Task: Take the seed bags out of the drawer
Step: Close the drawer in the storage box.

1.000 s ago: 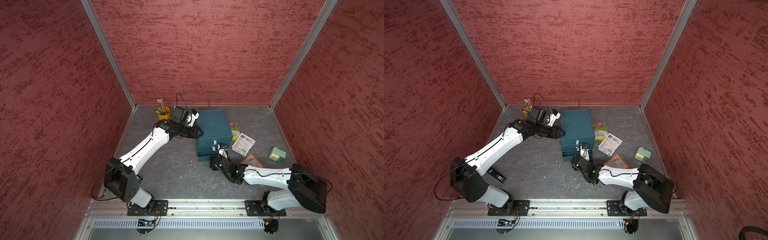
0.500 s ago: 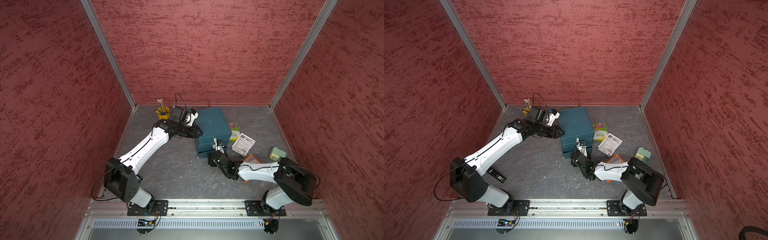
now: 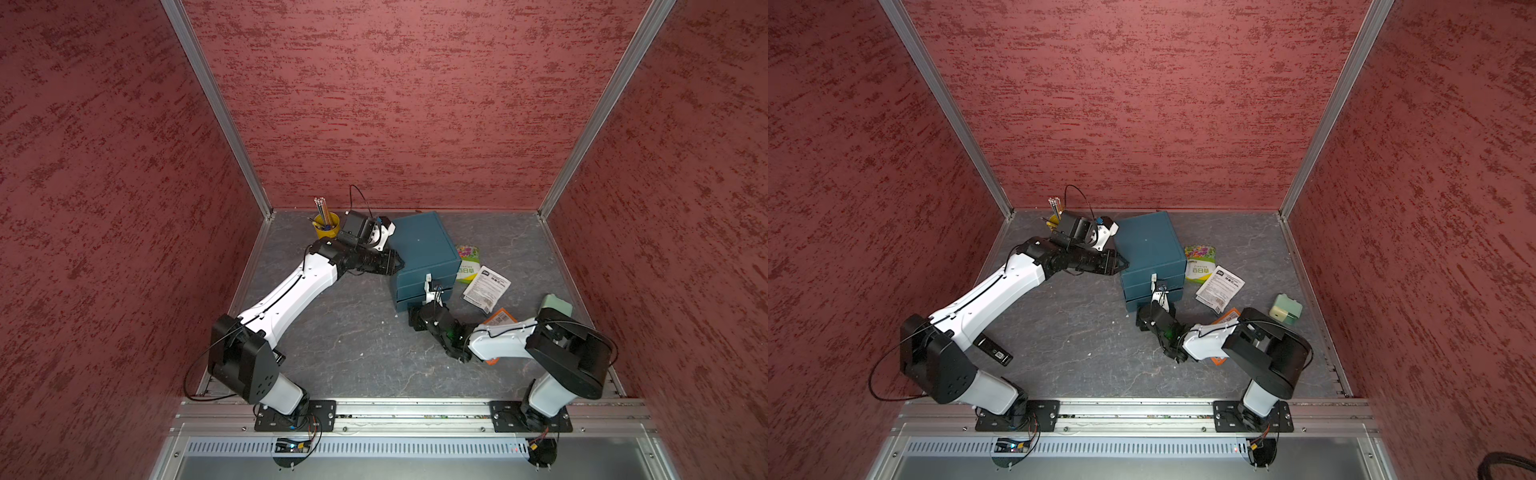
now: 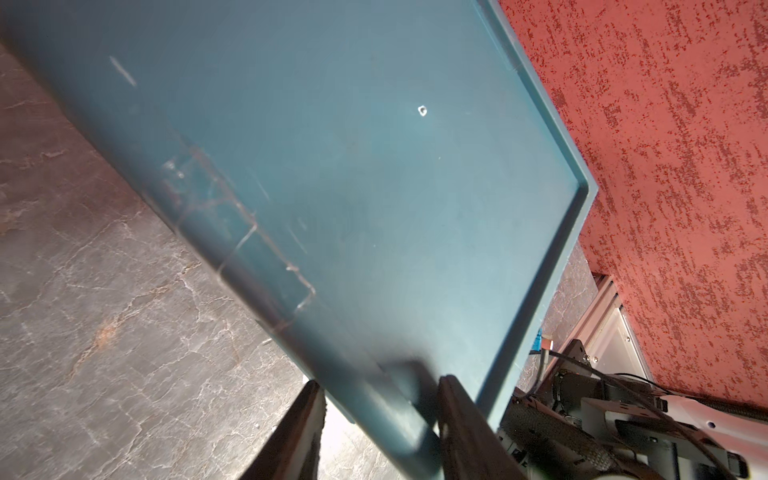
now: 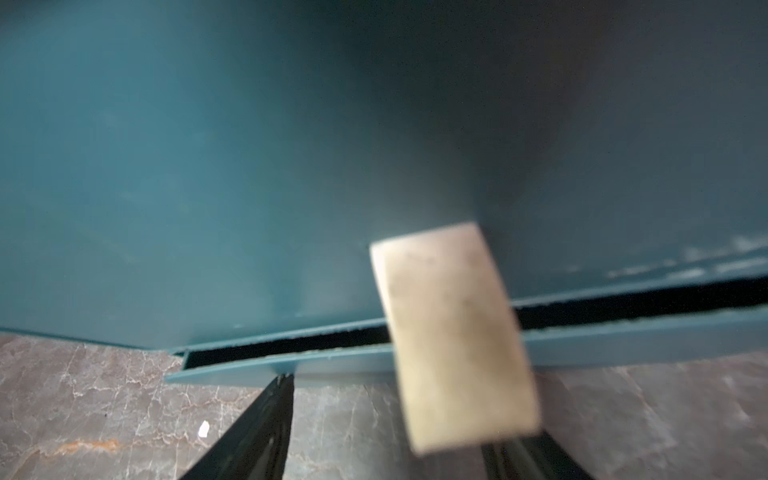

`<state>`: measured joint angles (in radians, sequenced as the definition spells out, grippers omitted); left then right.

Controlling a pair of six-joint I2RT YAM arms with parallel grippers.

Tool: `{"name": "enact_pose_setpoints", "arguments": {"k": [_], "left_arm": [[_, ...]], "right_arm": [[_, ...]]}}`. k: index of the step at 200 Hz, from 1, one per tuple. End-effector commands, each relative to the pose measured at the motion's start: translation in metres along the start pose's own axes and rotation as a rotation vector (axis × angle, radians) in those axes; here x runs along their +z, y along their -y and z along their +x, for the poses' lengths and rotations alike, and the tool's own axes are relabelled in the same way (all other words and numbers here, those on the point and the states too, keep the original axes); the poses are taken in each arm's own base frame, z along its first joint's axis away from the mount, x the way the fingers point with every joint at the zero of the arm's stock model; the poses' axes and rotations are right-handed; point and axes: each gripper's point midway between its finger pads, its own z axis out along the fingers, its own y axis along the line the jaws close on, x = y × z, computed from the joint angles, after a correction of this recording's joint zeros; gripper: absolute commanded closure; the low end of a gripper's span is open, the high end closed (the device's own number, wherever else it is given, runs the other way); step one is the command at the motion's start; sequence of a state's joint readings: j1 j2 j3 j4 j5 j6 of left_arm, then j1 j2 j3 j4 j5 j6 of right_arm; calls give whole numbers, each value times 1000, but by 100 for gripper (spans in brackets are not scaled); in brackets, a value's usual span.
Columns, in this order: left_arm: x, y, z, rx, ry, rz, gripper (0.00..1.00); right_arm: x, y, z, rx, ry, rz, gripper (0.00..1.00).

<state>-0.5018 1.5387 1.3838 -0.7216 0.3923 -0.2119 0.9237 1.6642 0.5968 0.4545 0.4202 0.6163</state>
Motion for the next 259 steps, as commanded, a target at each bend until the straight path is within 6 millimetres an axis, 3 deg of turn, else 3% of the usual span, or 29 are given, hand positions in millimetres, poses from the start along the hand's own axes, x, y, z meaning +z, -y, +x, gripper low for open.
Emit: {"name": "enact_pose_setpoints", "arguments": {"k": [1, 68, 97, 120, 134, 166, 186, 224, 259], "left_arm": [[23, -43, 101, -67, -389, -141, 54], [18, -41, 99, -62, -383, -141, 54], [16, -40, 96, -57, -369, -145, 53], [13, -39, 86, -55, -330, -150, 49], [9, -37, 75, -46, -281, -155, 41], [-1, -30, 45, -34, -155, -140, 20], [-10, -25, 29, -31, -84, -130, 0], [-46, -18, 3, -23, 90, -142, 0], [-77, -30, 11, -38, 216, -175, 0]], "right_arm": [[8, -3, -13, -2, 47, -19, 27], [15, 0, -19, 7, 59, -1, 26], [5, 5, -18, 19, 34, 11, 24], [-18, 10, -23, 28, -8, 22, 19], [-40, 10, -32, 30, -26, 13, 16], [-87, 22, -43, 34, -79, 30, 6], [-114, 34, -46, 42, -114, 62, 2], [-145, 57, -52, 92, -167, 113, 1], [-155, 82, -75, 111, -151, 175, 1]]}}
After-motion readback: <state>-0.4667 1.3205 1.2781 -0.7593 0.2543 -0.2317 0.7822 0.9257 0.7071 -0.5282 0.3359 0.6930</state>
